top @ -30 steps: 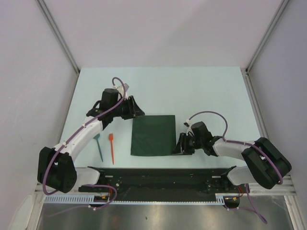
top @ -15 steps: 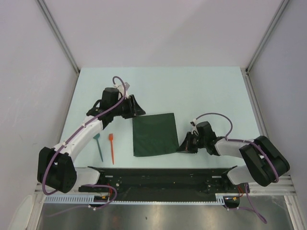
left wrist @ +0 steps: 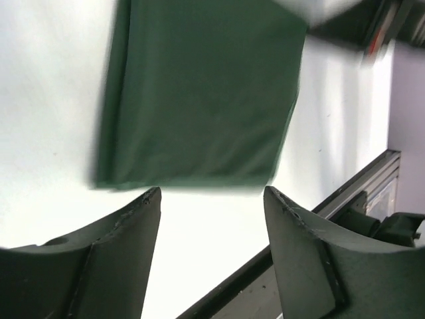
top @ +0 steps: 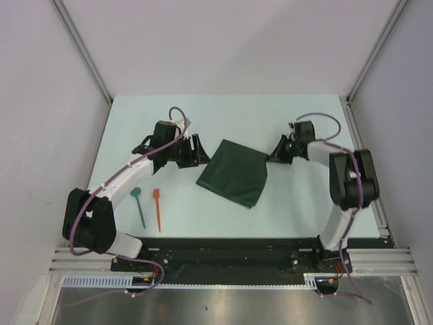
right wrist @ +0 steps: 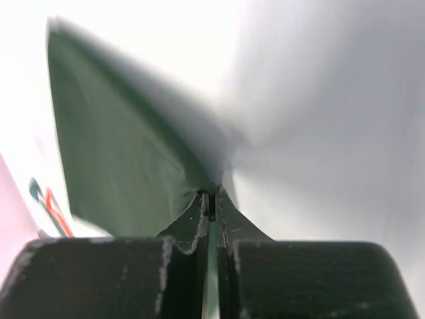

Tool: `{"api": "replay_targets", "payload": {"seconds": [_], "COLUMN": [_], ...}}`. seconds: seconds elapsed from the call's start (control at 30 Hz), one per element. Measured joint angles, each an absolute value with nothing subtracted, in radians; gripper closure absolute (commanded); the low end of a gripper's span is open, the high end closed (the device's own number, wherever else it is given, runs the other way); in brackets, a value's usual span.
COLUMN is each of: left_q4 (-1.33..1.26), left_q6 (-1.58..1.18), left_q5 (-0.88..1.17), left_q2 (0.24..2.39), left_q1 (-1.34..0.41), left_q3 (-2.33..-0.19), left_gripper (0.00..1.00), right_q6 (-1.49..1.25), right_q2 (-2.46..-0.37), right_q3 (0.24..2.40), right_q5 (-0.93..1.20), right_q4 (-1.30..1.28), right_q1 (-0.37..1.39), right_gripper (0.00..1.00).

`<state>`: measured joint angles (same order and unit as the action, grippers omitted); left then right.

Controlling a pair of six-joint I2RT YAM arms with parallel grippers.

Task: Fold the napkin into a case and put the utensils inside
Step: Fold the top corner of the square-folded napkin at the center of the board.

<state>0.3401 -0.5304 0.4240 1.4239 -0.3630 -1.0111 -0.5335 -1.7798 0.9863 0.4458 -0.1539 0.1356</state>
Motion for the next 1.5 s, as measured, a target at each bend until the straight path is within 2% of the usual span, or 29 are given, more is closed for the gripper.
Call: {"api": "replay_targets", "payload": {"seconds": [0.07, 0.13, 0.3, 0.5, 0.77, 0.97, 1.07, 1.2, 1.27, 1.37, 1.47, 1.5], "left_q4": [0.352, 0.355, 0.353, 0.334, 0.361, 0.374, 0.365, 0.326, 0.299, 0.250, 0.189, 0.169], "left_q6": [-0.523, -0.522, -0.524, -0.539, -0.527, -0.521, -0.523, -0.529, -0.538, -0.560, -0.584, -0.594], "left_q5": [0.422, 0.422, 0.424, 0.430, 0.408, 0.396, 0.405, 0.421, 0.432, 0.451, 0.459, 0.463], "left_q2": [1.454, 1.493, 1.618, 1.764, 1.892, 1.927, 1.930, 1.930, 1.930, 1.923, 1.898, 1.888], "left_q1": [-0.373, -0.386, -0.414, -0.443, -0.448, -0.448, -0.447, -0.446, -0.443, -0.437, -0.434, -0.434], "left_q3": [-1.018, -1.024, -1.051, -1.117, -1.229, -1.229, -1.225, -1.201, -1.179, -1.142, -1.077, -1.053], "left_gripper": [0.29, 0.28, 0.27, 0.27, 0.27, 0.31, 0.37, 0.54, 0.56, 0.66, 0.79, 0.89], "right_q6": [-0.497, -0.464, -0.405, -0.356, -0.347, -0.348, -0.353, -0.368, -0.378, -0.400, -0.419, -0.428], "right_q2": [-1.916, -2.053, -2.223, -2.183, -1.816, -1.632, -1.562, -1.489, -1.470, -1.461, -1.455, -1.450], "right_q3": [1.167, 1.354, 1.645, 1.665, 1.200, 1.028, 0.973, 0.916, 0.892, 0.862, 0.832, 0.818], "right_q5": [0.455, 0.463, 0.442, 0.358, 0.330, 0.337, 0.345, 0.348, 0.343, 0.321, 0.287, 0.275], "right_q4": [-0.167, -0.186, -0.290, -0.416, -0.401, -0.385, -0.384, -0.376, -0.373, -0.381, -0.385, -0.386], "right_q1": [0.112, 0.093, 0.074, 0.068, 0.042, 0.080, 0.094, 0.105, 0.114, 0.134, 0.152, 0.157], "right_gripper": [0.92, 0.81, 0.52, 0.51, 0.52, 0.53, 0.53, 0.58, 0.58, 0.57, 0.57, 0.57]}}
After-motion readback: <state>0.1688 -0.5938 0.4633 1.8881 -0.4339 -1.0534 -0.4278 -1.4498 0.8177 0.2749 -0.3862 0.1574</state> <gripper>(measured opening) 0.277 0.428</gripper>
